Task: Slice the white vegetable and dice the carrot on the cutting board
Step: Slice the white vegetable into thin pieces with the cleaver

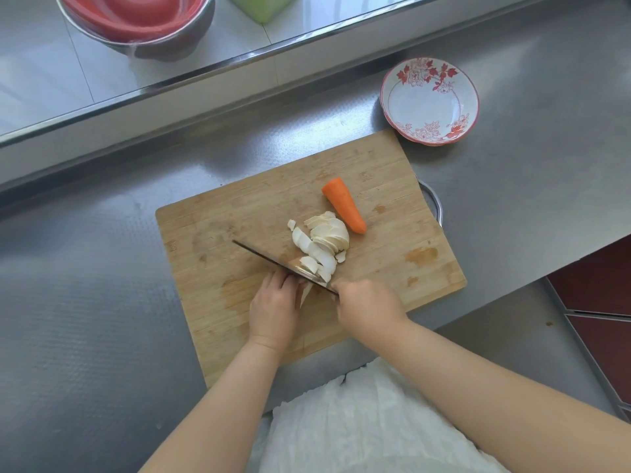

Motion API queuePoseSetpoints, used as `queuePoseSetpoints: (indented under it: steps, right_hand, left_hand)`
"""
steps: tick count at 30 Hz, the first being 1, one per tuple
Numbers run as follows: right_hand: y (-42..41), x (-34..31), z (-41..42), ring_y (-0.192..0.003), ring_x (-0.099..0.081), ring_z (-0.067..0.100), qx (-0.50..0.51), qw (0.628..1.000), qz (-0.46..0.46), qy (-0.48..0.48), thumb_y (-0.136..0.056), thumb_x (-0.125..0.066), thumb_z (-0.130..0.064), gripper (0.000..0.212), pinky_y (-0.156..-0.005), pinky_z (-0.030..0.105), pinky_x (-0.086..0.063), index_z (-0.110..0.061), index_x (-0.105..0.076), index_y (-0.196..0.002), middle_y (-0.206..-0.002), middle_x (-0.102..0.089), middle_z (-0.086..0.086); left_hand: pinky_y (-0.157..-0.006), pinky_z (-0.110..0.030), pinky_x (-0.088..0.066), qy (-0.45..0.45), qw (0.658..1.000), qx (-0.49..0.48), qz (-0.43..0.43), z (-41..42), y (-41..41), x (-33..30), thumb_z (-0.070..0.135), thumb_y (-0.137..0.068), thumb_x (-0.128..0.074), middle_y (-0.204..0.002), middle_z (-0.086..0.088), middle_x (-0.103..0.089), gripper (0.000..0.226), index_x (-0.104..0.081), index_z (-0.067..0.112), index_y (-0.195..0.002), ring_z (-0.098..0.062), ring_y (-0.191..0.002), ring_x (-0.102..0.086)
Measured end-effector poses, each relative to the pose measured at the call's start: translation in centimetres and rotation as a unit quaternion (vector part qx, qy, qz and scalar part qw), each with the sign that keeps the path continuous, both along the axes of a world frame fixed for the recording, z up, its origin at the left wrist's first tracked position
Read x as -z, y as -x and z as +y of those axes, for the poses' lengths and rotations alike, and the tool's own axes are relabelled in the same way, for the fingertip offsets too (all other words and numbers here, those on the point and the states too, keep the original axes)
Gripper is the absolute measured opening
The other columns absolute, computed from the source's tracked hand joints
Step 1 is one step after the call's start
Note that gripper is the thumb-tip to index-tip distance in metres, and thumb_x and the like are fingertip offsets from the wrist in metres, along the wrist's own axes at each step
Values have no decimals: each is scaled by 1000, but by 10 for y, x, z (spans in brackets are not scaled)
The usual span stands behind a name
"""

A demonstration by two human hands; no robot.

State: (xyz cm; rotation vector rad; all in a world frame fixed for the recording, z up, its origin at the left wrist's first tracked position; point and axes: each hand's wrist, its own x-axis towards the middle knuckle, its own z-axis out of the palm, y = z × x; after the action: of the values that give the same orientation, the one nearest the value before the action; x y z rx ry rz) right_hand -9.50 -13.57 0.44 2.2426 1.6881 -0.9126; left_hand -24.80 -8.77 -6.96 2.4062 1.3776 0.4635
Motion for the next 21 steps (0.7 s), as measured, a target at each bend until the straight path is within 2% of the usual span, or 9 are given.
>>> queuePoseSetpoints:
  steps: [2,3,5,9,12,15,18,21]
  right_hand:
    - [0,-5,-7,-62,-45,25,-3,1000,-9,4,-94,-44,-14,19,-42,25,-20,-18,-61,-103,-83,-65,6]
    - [0,-7,-8,-62,-45,26,-6,1000,-15,10,-94,-43,-13,18,-42,25,-20,-19,-59,-102,-83,-65,6]
    - [1,-10,-10,-61,-44,26,-12,999,-25,16,-94,-43,-13,18,-42,25,-20,-20,-58,-101,-79,-62,4]
    - [6,-9,-2,-64,-48,25,-4,999,-23,38,-93,-42,-9,21,-43,24,-24,-18,-60,-100,-65,-47,-2]
    - [10,-7,8,-79,-60,27,7,998,-22,57,-92,-42,-7,22,-54,26,-35,-16,-59,-103,-89,-64,4]
    - [12,-1,11,-95,-62,28,17,998,-13,53,-95,-41,-12,22,-62,29,-38,-15,-58,-109,-103,-64,8]
    - [2,8,15,-87,-59,27,79,993,42,72,-99,-43,-27,22,-63,29,-40,-17,-59,-108,-93,-62,6]
    - [-8,9,14,-77,-56,26,130,985,93,62,-98,-44,-34,24,-61,30,-42,-17,-61,-103,-80,-58,3]
  left_hand:
    - [-48,-33,-46,-2,1000,-3,-6,-1,1,0,6,-78,-73,-82,-10,-64,8,-68,4,-83,-32,-70,-59]
    - [-48,-32,-46,-1,1000,-5,-7,-2,0,0,0,-71,-79,-83,-11,-64,17,-68,3,-84,-32,-72,-58]
    - [-47,-30,-45,-6,1000,-3,-13,-3,0,-1,-5,-63,-83,-83,-11,-64,27,-68,2,-85,-31,-73,-58]
    - [-47,-27,-43,-12,1000,-4,-14,-2,0,1,-3,-63,-84,-83,-8,-65,28,-69,5,-85,-27,-74,-57]
    - [-48,-28,-43,-12,1000,-4,-16,-2,0,2,0,-67,-83,-83,-7,-64,23,-69,6,-85,-25,-74,-54]
    - [-47,-30,-44,-25,999,11,-19,-2,3,3,12,-81,-70,-83,-6,-63,5,-68,8,-81,-23,-75,-51]
    - [-46,-32,-43,-10,1000,18,-21,-2,6,4,23,-88,-54,-84,-5,-62,21,-67,8,-80,-23,-74,-53]
    - [-47,-31,-43,5,1000,22,-17,-3,6,3,24,-89,-52,-85,-4,-60,24,-67,8,-80,-23,-74,-53]
